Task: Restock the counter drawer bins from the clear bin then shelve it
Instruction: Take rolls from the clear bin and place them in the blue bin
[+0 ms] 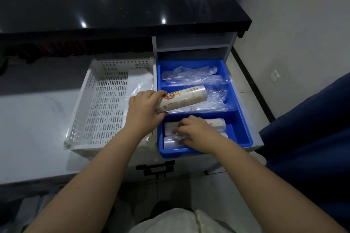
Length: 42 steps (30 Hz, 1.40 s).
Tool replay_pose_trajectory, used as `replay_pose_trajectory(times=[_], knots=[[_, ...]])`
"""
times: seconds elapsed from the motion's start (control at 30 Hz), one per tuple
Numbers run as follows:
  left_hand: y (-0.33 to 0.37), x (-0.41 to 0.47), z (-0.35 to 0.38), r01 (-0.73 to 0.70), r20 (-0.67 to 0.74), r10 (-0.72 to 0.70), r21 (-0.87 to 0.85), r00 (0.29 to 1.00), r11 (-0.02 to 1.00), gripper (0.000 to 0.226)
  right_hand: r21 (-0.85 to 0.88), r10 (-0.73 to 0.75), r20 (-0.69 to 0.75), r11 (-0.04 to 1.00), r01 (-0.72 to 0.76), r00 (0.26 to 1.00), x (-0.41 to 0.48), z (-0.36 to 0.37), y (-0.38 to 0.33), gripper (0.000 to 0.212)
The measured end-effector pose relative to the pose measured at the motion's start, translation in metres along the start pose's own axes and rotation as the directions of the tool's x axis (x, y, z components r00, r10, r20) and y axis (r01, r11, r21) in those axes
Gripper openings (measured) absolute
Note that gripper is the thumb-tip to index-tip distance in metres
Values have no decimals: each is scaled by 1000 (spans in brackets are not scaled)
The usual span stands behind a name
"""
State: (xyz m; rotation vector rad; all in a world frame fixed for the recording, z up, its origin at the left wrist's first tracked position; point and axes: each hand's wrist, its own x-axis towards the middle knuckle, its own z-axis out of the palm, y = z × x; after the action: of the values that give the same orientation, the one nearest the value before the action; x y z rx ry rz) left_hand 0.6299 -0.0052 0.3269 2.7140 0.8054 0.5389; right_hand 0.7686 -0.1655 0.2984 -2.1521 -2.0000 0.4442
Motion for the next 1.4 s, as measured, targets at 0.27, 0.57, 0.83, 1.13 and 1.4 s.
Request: replay_pose_trajectory(times=[0.27,0.57,0.83,1.13,1.4], knots=[[-7,-4,-5,-5,-2,5,18,1000,1000,62,-181,123,152,979,-94,981,13,-4,-8,47],[-13,-3,-4,12,-11,-12,21,1000,1000,60,-217,127,185,972,-86,974,6,-8,-11,38],[-16,0,-7,13,-58,-11,32,998,999,57,-18,142,28,990,-142,989,-17,-16,-12,44],[-7,-12,-11,21,-40,-19,56,999,998,56,163,78,-312,986,-28,947,-45,-37,-27,53],[27,-28,1,-32,62,30,35,998,999,63,50,122,-545,992,-113,830,-73,-92,0,52]])
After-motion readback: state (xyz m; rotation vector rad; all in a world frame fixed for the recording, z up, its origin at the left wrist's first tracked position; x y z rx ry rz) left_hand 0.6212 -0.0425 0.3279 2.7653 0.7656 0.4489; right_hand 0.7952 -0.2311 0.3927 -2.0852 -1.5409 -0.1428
